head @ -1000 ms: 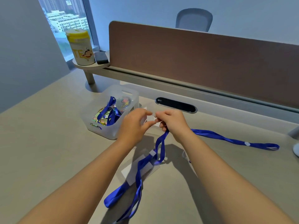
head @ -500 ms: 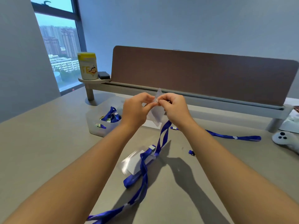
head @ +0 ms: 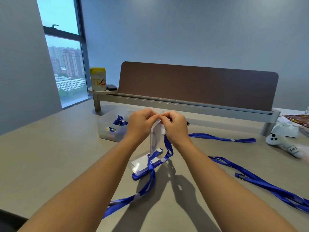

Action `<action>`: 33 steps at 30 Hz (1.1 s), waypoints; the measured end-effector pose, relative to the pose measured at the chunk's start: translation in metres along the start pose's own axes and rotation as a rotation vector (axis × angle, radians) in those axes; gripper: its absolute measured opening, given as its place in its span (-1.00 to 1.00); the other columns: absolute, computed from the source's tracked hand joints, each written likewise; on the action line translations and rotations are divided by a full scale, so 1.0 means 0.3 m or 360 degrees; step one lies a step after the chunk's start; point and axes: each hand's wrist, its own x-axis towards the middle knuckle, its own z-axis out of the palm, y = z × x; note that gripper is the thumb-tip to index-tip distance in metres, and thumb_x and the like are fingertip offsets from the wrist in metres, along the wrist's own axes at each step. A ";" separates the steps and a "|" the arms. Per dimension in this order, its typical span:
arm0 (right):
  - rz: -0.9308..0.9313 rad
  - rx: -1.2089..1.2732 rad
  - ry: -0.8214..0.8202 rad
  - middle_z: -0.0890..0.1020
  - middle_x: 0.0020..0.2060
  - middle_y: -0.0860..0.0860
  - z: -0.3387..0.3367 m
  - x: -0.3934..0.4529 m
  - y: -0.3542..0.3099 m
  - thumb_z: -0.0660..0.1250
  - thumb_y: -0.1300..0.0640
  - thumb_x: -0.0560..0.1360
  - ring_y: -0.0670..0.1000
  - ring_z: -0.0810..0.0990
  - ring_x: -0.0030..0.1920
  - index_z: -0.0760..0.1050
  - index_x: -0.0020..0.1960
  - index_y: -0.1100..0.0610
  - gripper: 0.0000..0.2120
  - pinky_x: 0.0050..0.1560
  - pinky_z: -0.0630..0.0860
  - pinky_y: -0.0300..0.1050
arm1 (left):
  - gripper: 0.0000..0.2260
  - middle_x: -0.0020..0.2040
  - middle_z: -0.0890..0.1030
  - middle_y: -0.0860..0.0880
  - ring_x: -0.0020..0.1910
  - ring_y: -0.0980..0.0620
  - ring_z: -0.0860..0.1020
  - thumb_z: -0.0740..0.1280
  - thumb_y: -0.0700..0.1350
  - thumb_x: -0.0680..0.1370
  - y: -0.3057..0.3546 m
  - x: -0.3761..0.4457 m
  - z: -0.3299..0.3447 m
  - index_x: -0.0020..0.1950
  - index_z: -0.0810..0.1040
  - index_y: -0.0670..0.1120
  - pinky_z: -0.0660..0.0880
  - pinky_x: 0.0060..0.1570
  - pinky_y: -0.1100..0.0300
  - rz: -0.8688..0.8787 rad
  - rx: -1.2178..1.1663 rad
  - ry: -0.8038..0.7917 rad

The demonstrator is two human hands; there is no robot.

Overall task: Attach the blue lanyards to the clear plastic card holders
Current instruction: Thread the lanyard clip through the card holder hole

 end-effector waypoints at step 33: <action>0.0421 0.0056 -0.0331 0.44 -0.40 -0.02 -0.046 0.108 0.052 0.27 0.16 0.50 -0.09 0.35 -0.38 0.40 -0.37 0.10 -0.73 -0.35 0.32 -0.25 | -0.87 -0.10 0.61 -0.20 -0.15 0.00 0.49 0.29 -0.15 0.49 -0.082 0.012 0.073 -0.09 0.52 -0.22 0.44 -0.24 0.24 -0.0247 -0.0048 0.0167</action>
